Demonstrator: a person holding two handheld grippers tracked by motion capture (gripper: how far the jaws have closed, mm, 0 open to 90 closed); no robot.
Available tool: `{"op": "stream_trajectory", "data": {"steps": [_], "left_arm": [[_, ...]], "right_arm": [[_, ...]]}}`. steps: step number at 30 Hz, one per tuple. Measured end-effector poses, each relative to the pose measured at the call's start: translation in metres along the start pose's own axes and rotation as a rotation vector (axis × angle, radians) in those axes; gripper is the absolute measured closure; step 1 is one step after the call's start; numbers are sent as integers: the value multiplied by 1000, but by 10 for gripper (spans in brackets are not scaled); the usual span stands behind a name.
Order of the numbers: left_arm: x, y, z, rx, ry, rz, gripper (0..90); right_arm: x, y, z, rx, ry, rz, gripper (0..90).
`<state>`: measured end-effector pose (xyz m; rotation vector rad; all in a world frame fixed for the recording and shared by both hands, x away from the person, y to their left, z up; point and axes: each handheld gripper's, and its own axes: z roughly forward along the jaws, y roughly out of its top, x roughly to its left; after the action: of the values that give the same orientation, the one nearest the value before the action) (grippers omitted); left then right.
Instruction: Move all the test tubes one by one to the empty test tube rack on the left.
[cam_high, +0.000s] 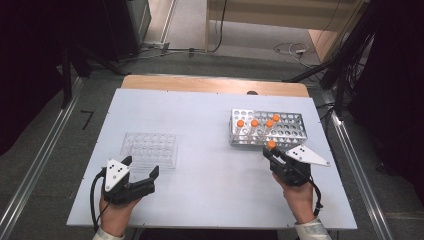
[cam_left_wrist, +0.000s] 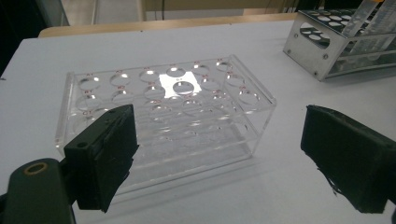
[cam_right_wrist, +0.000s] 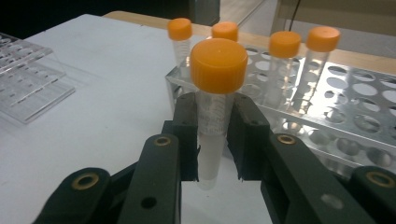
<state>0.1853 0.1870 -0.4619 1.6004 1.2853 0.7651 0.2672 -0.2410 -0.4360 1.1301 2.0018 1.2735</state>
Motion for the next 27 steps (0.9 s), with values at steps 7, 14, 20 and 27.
{"op": "stream_trajectory", "data": {"steps": [7,14,20,27], "left_arm": [[-5,3,2,-2,-18,4,108],[-14,8,7,-6,-40,17,111],[-25,12,13,-5,-64,42,114],[-37,15,22,7,-98,49,114]], "right_arm": [[16,0,8,12,40,-23,716],[29,0,15,20,72,-41,717],[39,1,21,28,102,-55,717],[51,1,28,39,133,-75,717]]}}
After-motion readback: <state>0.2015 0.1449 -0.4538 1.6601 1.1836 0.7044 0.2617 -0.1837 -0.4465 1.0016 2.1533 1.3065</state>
